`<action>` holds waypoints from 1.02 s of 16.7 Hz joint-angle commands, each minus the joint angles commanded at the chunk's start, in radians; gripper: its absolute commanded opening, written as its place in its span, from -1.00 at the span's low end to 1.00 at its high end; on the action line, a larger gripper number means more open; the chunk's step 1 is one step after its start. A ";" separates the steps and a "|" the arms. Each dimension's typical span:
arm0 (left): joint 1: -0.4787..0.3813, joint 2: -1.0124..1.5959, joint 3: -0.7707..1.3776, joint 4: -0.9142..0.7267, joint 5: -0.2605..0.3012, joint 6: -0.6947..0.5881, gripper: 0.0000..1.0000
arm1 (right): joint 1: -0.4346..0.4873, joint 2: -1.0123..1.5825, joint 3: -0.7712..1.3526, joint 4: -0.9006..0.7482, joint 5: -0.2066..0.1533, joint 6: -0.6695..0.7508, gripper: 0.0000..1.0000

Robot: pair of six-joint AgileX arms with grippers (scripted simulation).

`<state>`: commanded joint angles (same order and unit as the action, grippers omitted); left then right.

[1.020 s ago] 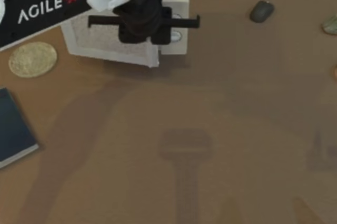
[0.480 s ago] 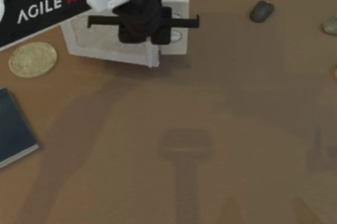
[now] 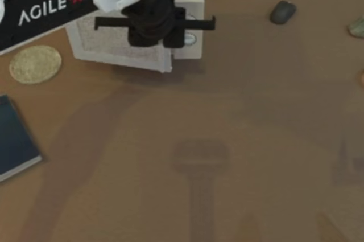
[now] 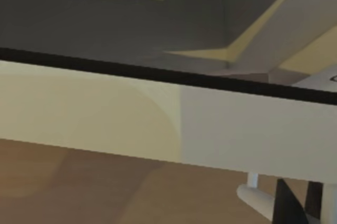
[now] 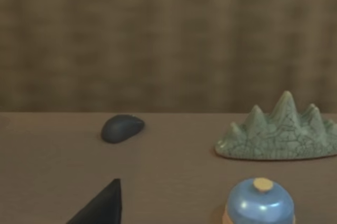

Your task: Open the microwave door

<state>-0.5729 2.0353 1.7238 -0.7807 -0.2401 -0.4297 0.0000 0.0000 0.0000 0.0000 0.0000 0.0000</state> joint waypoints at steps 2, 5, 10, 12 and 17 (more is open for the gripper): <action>-0.007 0.004 -0.001 0.000 0.005 -0.004 -1.00 | 0.000 0.000 0.000 0.000 0.000 0.000 1.00; -0.003 -0.017 -0.023 0.016 0.014 0.017 -1.00 | 0.000 0.000 0.000 0.000 0.000 0.000 1.00; 0.012 -0.076 -0.119 0.053 0.048 0.094 -1.00 | 0.000 0.000 0.000 0.000 0.000 0.000 1.00; 0.013 -0.085 -0.124 0.060 0.051 0.099 -1.00 | 0.000 0.000 0.000 0.000 0.000 0.000 1.00; 0.013 -0.085 -0.124 0.060 0.051 0.099 -1.00 | 0.000 0.000 0.000 0.000 0.000 0.000 1.00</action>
<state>-0.5595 1.9506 1.6001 -0.7205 -0.1892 -0.3303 0.0000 0.0000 0.0000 0.0000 0.0000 0.0000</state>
